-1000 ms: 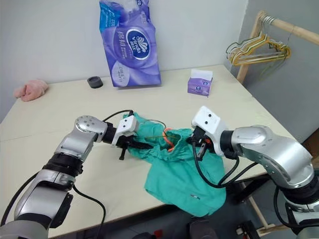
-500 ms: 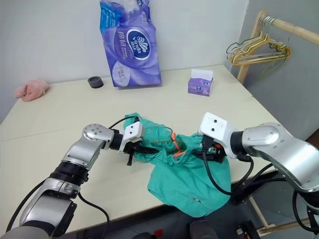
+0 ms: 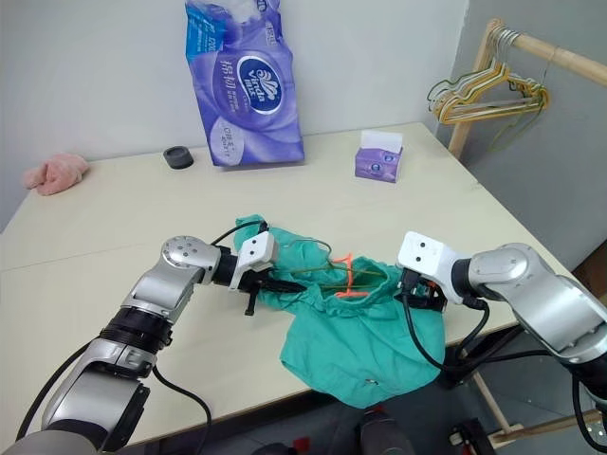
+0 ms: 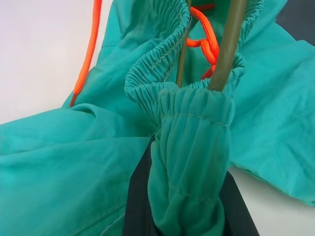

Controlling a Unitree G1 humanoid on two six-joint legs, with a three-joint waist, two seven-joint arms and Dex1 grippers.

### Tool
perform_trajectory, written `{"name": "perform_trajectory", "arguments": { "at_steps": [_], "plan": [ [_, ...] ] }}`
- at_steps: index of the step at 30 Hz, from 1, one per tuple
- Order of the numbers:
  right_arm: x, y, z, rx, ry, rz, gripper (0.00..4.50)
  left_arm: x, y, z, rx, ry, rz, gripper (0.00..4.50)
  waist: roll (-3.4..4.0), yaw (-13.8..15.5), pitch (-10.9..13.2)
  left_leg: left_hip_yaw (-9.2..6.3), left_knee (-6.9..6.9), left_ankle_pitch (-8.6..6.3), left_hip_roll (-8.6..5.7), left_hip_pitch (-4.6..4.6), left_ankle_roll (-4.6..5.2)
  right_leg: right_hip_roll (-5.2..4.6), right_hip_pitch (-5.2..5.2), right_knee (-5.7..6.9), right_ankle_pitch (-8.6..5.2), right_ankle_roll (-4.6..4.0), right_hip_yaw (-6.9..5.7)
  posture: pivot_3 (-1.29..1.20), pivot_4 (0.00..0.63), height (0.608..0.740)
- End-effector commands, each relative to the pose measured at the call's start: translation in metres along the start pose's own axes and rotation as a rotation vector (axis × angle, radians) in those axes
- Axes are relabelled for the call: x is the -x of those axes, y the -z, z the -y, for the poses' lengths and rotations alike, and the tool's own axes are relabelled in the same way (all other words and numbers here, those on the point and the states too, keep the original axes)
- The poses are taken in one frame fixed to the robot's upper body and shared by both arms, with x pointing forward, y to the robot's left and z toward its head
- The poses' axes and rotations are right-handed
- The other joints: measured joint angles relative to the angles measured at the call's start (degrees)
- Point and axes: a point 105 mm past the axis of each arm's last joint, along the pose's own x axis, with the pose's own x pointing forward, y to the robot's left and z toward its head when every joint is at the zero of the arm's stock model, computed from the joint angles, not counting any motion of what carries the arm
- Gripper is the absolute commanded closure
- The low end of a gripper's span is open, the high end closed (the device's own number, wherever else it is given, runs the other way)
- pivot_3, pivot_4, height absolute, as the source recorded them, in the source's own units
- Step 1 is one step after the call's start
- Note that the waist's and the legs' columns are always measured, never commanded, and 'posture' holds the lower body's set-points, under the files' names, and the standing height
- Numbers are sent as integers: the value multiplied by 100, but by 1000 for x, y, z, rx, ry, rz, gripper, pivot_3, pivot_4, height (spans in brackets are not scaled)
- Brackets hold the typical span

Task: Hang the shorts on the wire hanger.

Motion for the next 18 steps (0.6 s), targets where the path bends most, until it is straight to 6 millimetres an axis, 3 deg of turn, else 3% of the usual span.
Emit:
{"name": "perform_trajectory", "arguments": {
  "at_steps": [1,3,13,17,18],
  "plan": [
    [-6,-14,2,50,-26,35,1183,6,-14,-4,-45,-20,29,4500,0,-4,0,-1,0,0,1,1,0,1,0,0,0,0,-1,-228,52,740],
    [-11,-17,2,61,-43,38,1183,6,-14,-4,-46,-22,30,4500,0,-2,0,-2,0,0,1,0,0,1,0,1,2,-3,-1,-225,50,740],
    [-18,-15,0,86,-112,15,4418,7,-22,-9,-38,-80,94,4500,0,12,0,-5,4,0,-2,-1,0,-3,0,3,15,-25,-5,-217,50,740],
    [-19,-15,0,87,-115,17,4467,8,-26,-13,5,-107,140,4500,0,16,0,-7,4,0,-1,-1,0,-3,0,4,16,-26,-6,-217,49,740],
    [-19,-15,0,88,-115,17,4494,9,-27,-14,11,-110,144,4202,0,16,0,-6,4,0,-2,-1,0,-3,0,5,16,-26,-6,-217,49,740]
  ]
}}
